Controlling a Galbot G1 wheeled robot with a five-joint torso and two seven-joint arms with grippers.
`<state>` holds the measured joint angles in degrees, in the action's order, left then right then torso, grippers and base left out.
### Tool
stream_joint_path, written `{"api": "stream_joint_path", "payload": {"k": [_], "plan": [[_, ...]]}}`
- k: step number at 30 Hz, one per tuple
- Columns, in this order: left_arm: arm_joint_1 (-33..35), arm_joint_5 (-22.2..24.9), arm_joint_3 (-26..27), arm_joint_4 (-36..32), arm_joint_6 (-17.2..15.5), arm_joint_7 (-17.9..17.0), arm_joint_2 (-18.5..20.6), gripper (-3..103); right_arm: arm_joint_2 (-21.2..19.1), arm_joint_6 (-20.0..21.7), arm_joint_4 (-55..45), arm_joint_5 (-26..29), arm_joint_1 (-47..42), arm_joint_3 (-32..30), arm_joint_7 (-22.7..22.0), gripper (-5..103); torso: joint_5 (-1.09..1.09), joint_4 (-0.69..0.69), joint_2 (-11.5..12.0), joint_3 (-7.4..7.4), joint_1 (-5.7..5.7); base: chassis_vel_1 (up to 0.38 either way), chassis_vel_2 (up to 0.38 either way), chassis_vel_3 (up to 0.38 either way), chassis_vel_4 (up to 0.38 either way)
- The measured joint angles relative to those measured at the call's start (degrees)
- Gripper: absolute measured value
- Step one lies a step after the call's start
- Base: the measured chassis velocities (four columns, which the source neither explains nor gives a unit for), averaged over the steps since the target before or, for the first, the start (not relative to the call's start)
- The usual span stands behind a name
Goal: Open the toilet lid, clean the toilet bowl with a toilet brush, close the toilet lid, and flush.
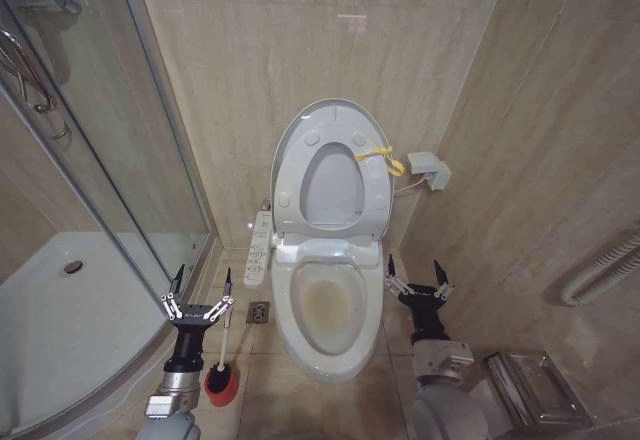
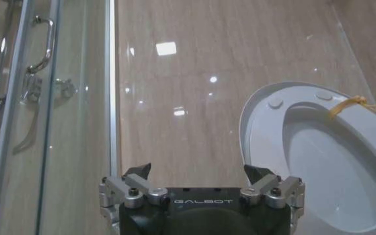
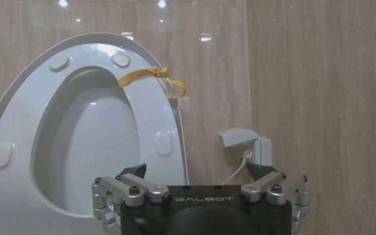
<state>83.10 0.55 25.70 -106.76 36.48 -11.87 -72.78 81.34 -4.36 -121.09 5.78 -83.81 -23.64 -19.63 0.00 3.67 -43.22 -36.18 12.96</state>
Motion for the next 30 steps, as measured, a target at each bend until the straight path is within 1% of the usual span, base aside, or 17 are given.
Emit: {"api": "stream_joint_path", "payload": {"k": [1, 5, 15, 19, 22, 23, 24, 26, 27, 28, 30], "plan": [[0.08, 0.75, -0.04, 1.17, 0.02, -0.01, -0.04, 97, 0.00, 0.00, 0.00, 0.00, 0.00, 0.00, 0.00, 100, 0.00, 0.00, 0.00, 0.00, 0.00, 0.000, 0.000, 0.000, 0.000], [-0.26, 1.09, -0.03, 3.84, 0.62, -0.17, -0.21, 97, 0.00, 0.00, 0.00, 0.00, 0.00, 0.00, 0.00, 100, -0.01, 0.00, 0.00, 0.00, 0.00, 0.000, 0.000, 0.000, 0.000], [-0.44, 1.13, -0.14, 4.96, 0.91, -0.22, -0.42, 97, 0.00, 0.00, 0.00, 0.00, 0.00, 0.00, 0.00, 100, -0.01, 0.00, 0.00, 0.00, 0.00, 0.000, 0.000, 0.000, 0.000], [-0.76, 1.71, -0.25, 7.58, 1.25, -0.17, -0.27, 97, 0.00, 0.00, 0.00, 0.00, 0.00, 0.00, 0.00, 100, 0.00, 0.00, 0.00, 0.00, 0.00, 0.000, 0.000, 0.000, 0.000], [-2.26, 3.04, -0.61, 12.77, 2.08, -0.07, 0.00, 97, 0.00, 0.00, 0.00, 0.00, 0.00, 0.00, 0.00, 100, -0.01, 0.00, 0.00, 0.00, 0.00, 0.000, 0.000, 0.000, 0.000], [-3.22, 3.34, -0.73, 15.63, 2.66, 0.00, 0.10, 97, 0.00, 0.00, 0.00, 0.00, 0.00, 0.00, 0.00, 100, -0.01, 0.00, 0.00, 0.00, 0.00, 0.000, 0.000, 0.000, 0.000], [-3.22, 3.34, -0.73, 15.63, 2.66, 0.00, 0.10, 97, 0.00, 0.00, 0.00, 0.00, 0.00, 0.00, 0.00, 100, -0.01, 0.00, 0.00, 0.00, 0.00, 0.000, 0.000, 0.000, 0.000], [-4.51, 4.12, -1.00, 19.32, 3.17, 0.46, 0.29, 97, 0.00, 0.00, 0.00, 0.00, 0.00, 0.00, 0.00, 100, -0.01, 0.00, 0.00, 0.00, 0.00, 0.000, 0.000, 0.000, 0.000], [-5.14, 5.25, -1.32, 20.91, 3.15, 1.08, 0.45, 97, 0.00, 0.00, 0.00, 0.00, 0.00, 0.00, 0.00, 100, -0.01, 0.00, 0.00, 0.00, 0.00, 0.000, 0.000, 0.000, 0.000], [-5.14, 5.25, -1.32, 20.91, 3.15, 1.08, 0.45, 97, 0.00, 0.00, 0.00, 0.00, 0.00, 0.00, 0.00, 100, -0.01, 0.00, 0.00, 0.00, 0.00, 0.000, 0.000, 0.000, 0.000], [-6.18, 7.60, -1.96, 22.67, 2.48, 2.65, 0.65, 97, 0.00, 0.00, 0.00, 0.00, 0.00, 0.00, 0.00, 100, -0.01, 0.00, 0.00, 0.00, 0.01, 0.000, 0.000, 0.000, 0.000]]}}
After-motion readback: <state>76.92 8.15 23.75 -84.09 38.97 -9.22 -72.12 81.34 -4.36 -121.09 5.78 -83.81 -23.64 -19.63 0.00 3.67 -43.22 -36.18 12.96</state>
